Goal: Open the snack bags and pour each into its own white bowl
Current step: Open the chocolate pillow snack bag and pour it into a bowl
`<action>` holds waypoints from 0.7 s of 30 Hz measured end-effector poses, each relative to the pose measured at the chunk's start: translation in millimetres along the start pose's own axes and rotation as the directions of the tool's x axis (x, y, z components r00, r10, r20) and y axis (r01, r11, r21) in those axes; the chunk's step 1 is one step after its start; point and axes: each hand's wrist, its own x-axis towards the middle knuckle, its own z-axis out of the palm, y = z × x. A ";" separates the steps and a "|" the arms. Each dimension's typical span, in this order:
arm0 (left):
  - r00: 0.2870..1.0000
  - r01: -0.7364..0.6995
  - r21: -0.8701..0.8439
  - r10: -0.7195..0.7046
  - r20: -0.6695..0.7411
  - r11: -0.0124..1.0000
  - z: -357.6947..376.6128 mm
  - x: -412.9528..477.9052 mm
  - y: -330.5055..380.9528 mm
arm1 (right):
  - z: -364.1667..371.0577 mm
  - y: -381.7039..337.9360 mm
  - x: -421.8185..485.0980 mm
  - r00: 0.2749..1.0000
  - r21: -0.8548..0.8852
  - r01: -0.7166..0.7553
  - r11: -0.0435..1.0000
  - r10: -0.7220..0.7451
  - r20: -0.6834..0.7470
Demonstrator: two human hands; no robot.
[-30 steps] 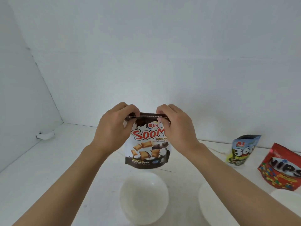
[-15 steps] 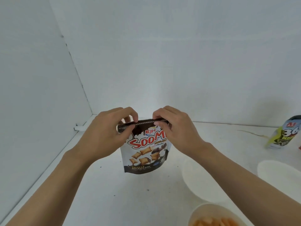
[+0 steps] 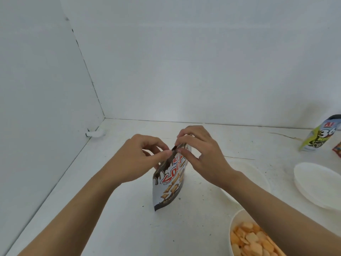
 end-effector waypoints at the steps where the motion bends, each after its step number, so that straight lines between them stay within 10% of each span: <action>1: 0.999 0.019 -0.056 -0.016 0.045 0.998 0.3 -0.4 2.1 | -0.2 -0.5 -1.5 1.000 0.017 -0.002 1.000 0.002 -0.004; 21: 0.982 0.168 -0.318 -0.131 0.134 0.933 24.4 3.9 4.9 | -10.6 13.3 -15.7 0.992 0.044 0.114 0.992 -0.112 -0.052</action>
